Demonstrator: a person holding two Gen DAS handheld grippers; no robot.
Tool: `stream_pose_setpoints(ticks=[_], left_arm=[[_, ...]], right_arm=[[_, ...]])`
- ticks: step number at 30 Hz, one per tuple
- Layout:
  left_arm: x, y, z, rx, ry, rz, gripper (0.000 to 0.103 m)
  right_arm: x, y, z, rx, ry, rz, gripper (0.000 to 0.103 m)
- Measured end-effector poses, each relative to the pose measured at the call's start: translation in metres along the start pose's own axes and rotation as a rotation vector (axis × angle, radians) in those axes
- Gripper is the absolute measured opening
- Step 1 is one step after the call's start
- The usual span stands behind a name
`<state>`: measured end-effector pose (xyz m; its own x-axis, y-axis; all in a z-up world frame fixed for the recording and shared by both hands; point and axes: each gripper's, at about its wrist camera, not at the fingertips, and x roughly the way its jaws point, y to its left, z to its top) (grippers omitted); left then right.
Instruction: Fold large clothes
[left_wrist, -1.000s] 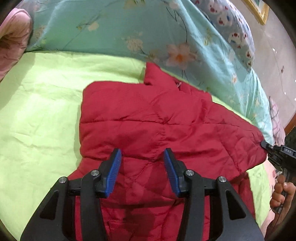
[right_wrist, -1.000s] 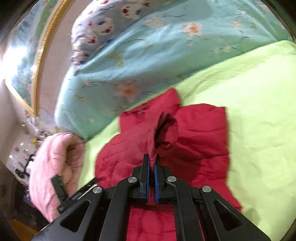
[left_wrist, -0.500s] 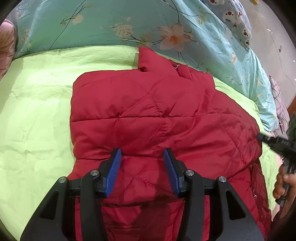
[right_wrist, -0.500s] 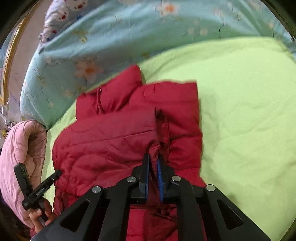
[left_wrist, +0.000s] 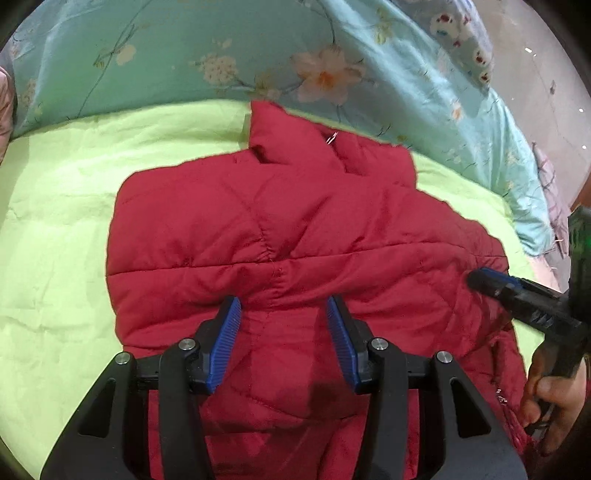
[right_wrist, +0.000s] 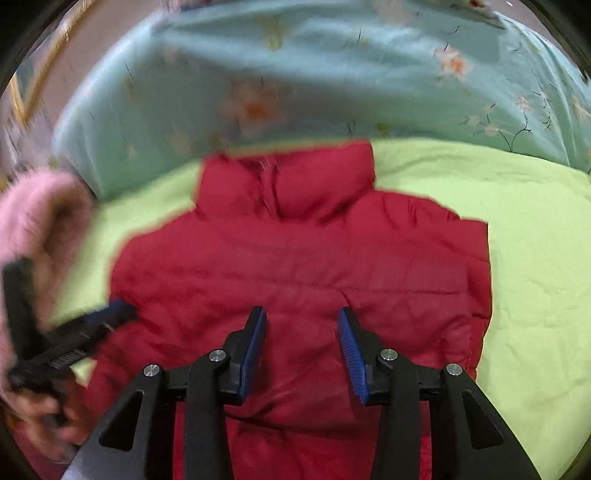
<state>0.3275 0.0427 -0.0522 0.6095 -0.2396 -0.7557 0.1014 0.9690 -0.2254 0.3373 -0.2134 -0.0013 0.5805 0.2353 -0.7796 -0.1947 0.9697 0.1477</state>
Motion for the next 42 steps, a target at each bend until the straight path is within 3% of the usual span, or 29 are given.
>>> stream_pose_setpoints(ticks=[2,3,5,10,22,27,31,36,42], left_arm=[[0.006,0.004,-0.003,-0.005,0.018,0.011,0.046],[0.01,0.006,-0.004,-0.011,0.028,0.005,0.046],[0.017,0.01,-0.007,-0.011,0.041,-0.004,0.046],[0.023,0.011,-0.008,0.009,0.056,0.007,0.046],[0.025,0.014,-0.007,0.032,0.087,0.006,0.046],[0.026,0.011,-0.007,0.027,0.095,0.034,0.046],[0.025,0.006,-0.006,0.028,0.108,0.062,0.046],[-0.003,0.012,-0.011,-0.001,0.09,0.053,0.046],[-0.055,0.026,-0.037,-0.025,0.037,0.089,0.046]], right_arm=[[0.02,-0.002,-0.009,-0.044,0.038,-0.095,0.042],[0.027,-0.005,-0.012,-0.039,0.055,-0.1,0.041],[0.039,-0.019,-0.017,0.019,0.093,-0.054,0.039],[0.052,-0.027,-0.024,0.021,0.095,-0.049,0.039],[0.042,-0.036,-0.022,0.054,0.08,0.001,0.038],[0.012,-0.037,-0.033,0.038,0.025,-0.105,0.041],[0.028,-0.044,-0.034,0.031,0.073,-0.101,0.041],[0.034,-0.049,-0.026,0.061,0.088,-0.09,0.041],[-0.013,-0.052,-0.035,0.079,0.027,-0.03,0.041]])
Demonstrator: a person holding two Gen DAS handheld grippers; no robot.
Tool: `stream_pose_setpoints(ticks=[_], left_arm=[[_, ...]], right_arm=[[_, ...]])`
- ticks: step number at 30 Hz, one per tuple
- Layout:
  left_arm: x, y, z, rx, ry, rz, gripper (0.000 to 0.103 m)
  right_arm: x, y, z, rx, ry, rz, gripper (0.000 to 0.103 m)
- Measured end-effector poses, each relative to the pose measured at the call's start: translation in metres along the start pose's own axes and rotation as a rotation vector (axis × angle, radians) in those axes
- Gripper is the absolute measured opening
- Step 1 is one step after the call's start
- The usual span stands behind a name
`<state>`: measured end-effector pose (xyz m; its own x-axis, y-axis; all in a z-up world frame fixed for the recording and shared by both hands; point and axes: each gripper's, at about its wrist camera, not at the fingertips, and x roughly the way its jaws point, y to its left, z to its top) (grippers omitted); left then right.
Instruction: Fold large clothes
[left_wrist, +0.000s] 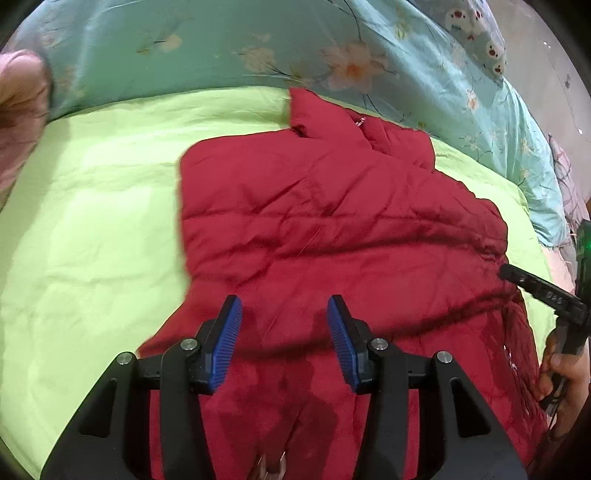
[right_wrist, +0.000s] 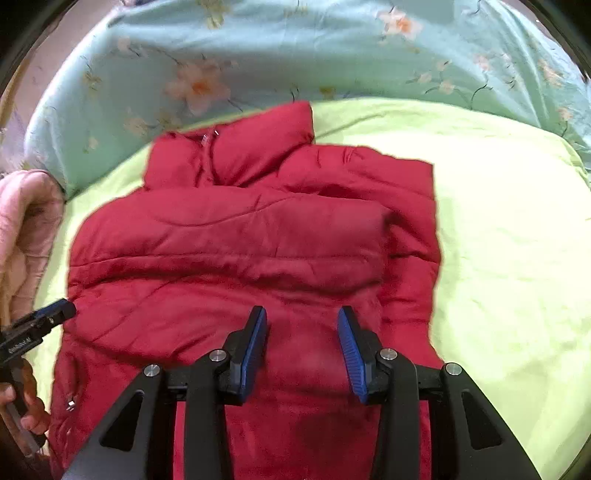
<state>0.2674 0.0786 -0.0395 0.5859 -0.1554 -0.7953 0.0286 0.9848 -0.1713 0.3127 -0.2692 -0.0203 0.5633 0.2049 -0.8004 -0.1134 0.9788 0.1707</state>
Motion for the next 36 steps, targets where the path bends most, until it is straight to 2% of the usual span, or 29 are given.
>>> stream_pose_setpoints(ticks=[6,16,18,26,36], left_arm=[[-0.037,0.022,-0.036,-0.063,-0.017,0.0,0.046],[-0.079,0.033,-0.083,-0.085,-0.024,0.004,0.047],[-0.085,0.032,-0.091,-0.082,-0.026,0.007,0.047],[-0.106,0.041,-0.12,-0.098,-0.032,0.011,0.051],[-0.118,0.053,-0.152,-0.117,-0.006,0.004,0.051]], right_arm=[[-0.038,-0.007,-0.026,0.011,-0.011,0.061,0.042],[-0.089,-0.015,-0.083,0.028,-0.028,0.115,0.045],[-0.099,-0.018,-0.094,0.034,-0.033,0.117,0.05],[-0.132,-0.029,-0.133,0.063,-0.035,0.116,0.056],[-0.158,-0.053,-0.174,0.126,-0.029,0.094,0.057]])
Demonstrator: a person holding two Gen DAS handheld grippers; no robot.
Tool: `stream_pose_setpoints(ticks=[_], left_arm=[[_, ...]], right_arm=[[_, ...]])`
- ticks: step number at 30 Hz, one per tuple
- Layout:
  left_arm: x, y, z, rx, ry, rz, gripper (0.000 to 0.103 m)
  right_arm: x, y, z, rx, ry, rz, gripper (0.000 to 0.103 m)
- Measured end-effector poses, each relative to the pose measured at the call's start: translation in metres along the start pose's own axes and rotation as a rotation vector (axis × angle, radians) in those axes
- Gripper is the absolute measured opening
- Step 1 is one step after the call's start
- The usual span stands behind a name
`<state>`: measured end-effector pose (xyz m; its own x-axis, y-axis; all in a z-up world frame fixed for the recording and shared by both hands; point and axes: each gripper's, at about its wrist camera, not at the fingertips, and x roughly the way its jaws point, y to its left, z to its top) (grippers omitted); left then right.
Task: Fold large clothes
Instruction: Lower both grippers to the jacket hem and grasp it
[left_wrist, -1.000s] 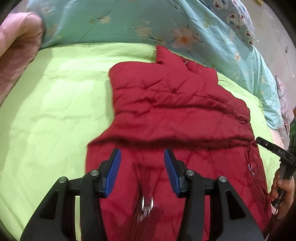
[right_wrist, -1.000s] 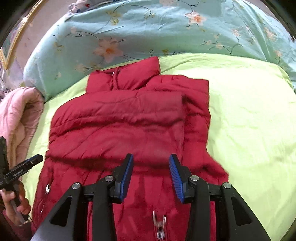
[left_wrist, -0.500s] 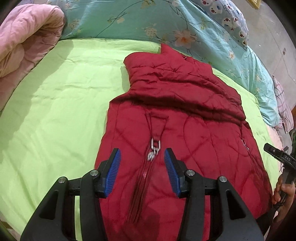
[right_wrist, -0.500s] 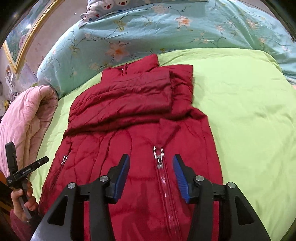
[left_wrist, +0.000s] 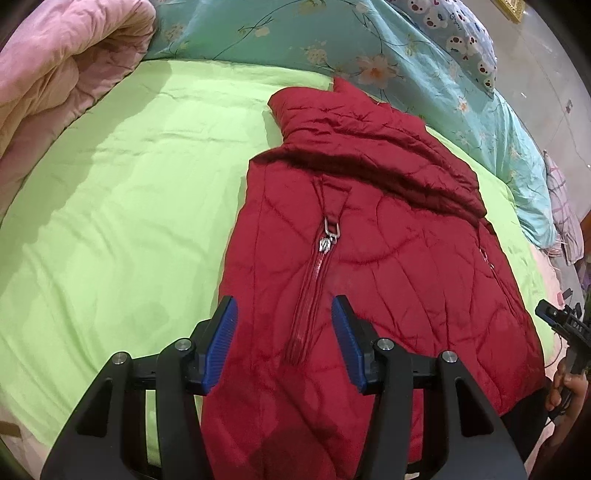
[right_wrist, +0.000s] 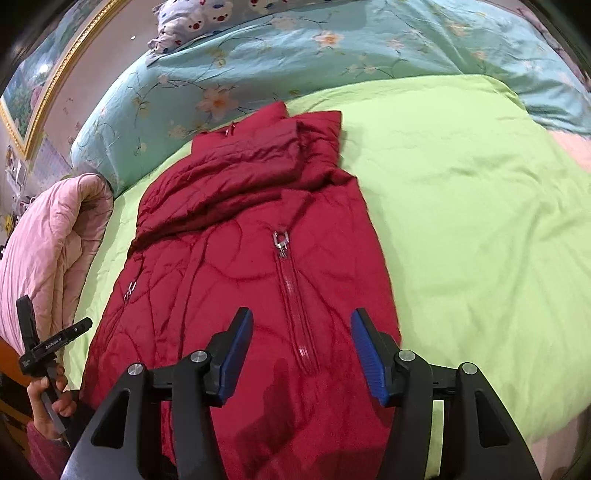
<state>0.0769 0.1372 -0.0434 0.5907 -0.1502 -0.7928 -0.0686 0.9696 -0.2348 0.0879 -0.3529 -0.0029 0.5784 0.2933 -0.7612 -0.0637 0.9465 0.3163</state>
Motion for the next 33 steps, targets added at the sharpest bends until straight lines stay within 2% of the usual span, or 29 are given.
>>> stream_pose_setpoints(ticks=[3,7,9,12,16,18,20,23,25,27,32,33], left_arm=[[-0.002,0.001,-0.009,-0.004,0.01,0.003,0.052],[-0.006,0.006,-0.022,-0.016,0.023,0.005,0.06],[-0.008,0.008,-0.028,-0.017,0.029,0.005,0.06],[-0.013,0.011,-0.036,-0.025,0.038,-0.003,0.068],[-0.016,0.019,-0.045,-0.072,0.051,-0.038,0.068],[-0.014,0.025,-0.047,-0.11,0.074,-0.071,0.068],[-0.012,0.026,-0.05,-0.13,0.089,-0.072,0.068],[-0.009,0.025,-0.057,-0.141,0.103,-0.078,0.068],[-0.007,0.023,-0.062,-0.153,0.111,-0.087,0.077],[-0.005,0.021,-0.068,-0.162,0.114,-0.102,0.077],[0.0,0.012,-0.076,-0.147,0.126,-0.103,0.077],[0.0,0.011,-0.077,-0.143,0.124,-0.104,0.08]], right_arm=[[-0.006,-0.005,-0.011,0.016,0.007,-0.003,0.058],[-0.015,-0.012,-0.024,0.037,0.004,-0.005,0.064],[-0.017,-0.016,-0.028,0.047,0.005,-0.007,0.065],[-0.02,-0.022,-0.035,0.061,0.014,-0.012,0.065],[-0.022,-0.028,-0.047,0.089,0.024,-0.01,0.068],[-0.022,-0.031,-0.053,0.107,0.036,0.003,0.073],[-0.021,-0.032,-0.059,0.121,0.053,0.002,0.073],[-0.022,-0.032,-0.067,0.133,0.067,0.01,0.074],[-0.023,-0.031,-0.073,0.139,0.073,0.022,0.074],[-0.023,-0.029,-0.076,0.139,0.079,0.019,0.078],[-0.021,-0.035,-0.087,0.164,0.097,0.028,0.079],[-0.021,-0.037,-0.088,0.176,0.096,0.042,0.079]])
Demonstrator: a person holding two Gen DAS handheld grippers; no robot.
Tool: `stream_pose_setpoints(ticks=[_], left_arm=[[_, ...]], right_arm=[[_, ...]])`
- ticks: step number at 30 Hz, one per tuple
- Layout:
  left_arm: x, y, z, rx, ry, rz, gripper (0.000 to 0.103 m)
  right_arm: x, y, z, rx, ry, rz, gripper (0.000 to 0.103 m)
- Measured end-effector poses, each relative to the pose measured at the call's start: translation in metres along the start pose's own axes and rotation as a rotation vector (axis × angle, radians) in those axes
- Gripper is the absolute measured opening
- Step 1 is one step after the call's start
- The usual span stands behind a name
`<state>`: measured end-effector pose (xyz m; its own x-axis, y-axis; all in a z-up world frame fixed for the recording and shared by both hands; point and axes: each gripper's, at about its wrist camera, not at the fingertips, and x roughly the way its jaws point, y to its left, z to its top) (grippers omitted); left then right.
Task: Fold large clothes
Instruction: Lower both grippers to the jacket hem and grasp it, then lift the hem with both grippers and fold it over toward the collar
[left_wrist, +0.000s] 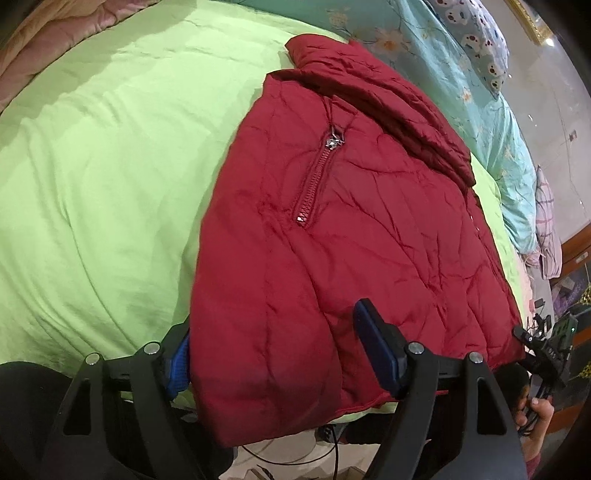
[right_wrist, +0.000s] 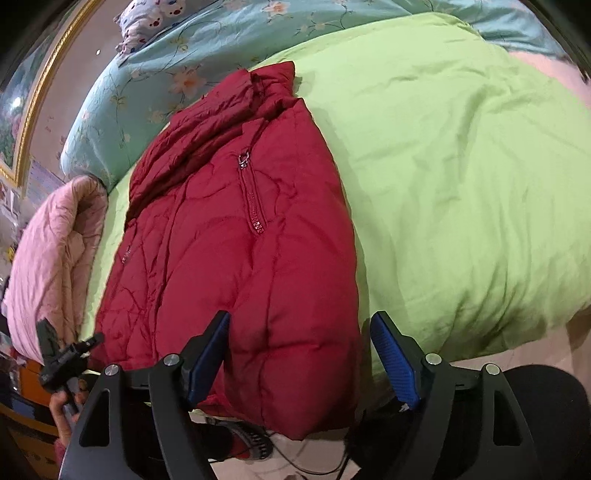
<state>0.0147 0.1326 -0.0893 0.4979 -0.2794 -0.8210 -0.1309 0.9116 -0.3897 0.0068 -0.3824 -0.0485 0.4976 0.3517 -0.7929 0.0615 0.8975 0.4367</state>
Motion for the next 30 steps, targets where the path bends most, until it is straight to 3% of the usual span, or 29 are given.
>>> stream_pose_setpoints(ticks=[10,15,23,25,26,27,28,30], left_arm=[[0.006,-0.006,-0.006,0.016,-0.001,-0.017,0.083],[0.001,-0.004,-0.008,0.011,-0.023,-0.063,0.079],[0.006,-0.009,-0.011,0.016,-0.003,-0.059,0.078],[0.004,-0.011,-0.012,0.027,-0.01,-0.057,0.054],[0.003,-0.011,-0.012,0.026,-0.011,-0.063,0.049],[0.001,-0.009,-0.012,0.021,-0.016,-0.074,0.037],[0.001,-0.009,-0.012,0.016,-0.018,-0.083,0.026],[-0.002,-0.007,-0.011,0.01,-0.024,-0.101,0.022]], right_arm=[[0.014,0.001,-0.006,0.047,0.045,0.093,0.08],[0.011,0.021,-0.012,-0.039,0.013,0.052,0.053],[0.018,0.023,-0.015,-0.029,0.021,0.045,0.055],[0.017,0.025,-0.016,-0.031,0.015,0.041,0.052],[0.016,0.025,-0.016,-0.028,0.009,0.046,0.045],[0.014,0.025,-0.016,-0.026,0.005,0.056,0.034],[0.013,0.025,-0.016,-0.023,-0.001,0.069,0.031],[0.009,0.026,-0.014,-0.018,-0.014,0.09,0.024]])
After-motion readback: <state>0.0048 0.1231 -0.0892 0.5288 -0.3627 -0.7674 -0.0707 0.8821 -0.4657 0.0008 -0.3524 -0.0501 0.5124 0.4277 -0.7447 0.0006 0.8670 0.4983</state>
